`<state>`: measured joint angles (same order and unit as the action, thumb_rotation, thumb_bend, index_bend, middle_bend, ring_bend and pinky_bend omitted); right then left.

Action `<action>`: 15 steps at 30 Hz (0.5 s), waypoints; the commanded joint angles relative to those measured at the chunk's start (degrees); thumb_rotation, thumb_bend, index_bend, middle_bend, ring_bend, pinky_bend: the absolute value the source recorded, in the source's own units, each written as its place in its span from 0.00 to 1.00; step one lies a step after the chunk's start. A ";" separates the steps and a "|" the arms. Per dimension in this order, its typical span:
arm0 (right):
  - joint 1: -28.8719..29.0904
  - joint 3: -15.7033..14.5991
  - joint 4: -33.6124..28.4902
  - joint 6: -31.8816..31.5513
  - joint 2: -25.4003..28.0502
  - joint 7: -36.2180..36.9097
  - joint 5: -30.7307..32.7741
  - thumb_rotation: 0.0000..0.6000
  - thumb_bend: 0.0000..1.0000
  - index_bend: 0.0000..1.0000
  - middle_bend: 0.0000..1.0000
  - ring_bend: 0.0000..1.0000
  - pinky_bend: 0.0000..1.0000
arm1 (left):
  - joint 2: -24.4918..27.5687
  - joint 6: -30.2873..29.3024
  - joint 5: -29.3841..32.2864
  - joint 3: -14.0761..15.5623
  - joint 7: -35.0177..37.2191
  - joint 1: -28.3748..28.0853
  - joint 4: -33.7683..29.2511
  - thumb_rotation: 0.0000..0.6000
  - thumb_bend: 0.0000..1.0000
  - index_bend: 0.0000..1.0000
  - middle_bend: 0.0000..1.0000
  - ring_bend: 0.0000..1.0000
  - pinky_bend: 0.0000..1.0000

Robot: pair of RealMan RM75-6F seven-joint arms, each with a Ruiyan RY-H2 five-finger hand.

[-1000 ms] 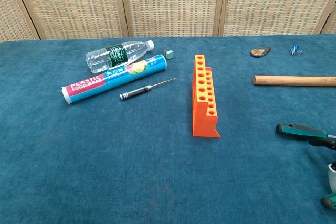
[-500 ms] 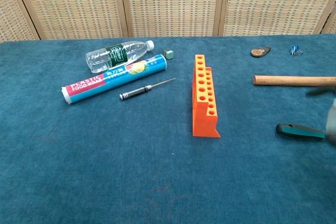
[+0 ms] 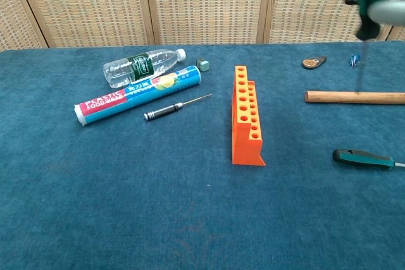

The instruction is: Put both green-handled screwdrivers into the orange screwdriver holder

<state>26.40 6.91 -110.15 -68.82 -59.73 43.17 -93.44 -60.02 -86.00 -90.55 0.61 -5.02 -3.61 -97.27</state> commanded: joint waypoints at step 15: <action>14.57 9.16 5.24 20.65 -12.71 3.89 25.50 1.00 0.55 0.58 0.16 0.00 0.00 | 0.27 2.32 3.63 -1.02 -1.34 -0.77 -1.09 1.00 0.00 0.00 0.00 0.00 0.00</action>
<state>40.55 15.60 -105.39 -48.77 -71.83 47.27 -68.54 -59.78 -83.79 -87.03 -0.37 -6.33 -4.31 -98.33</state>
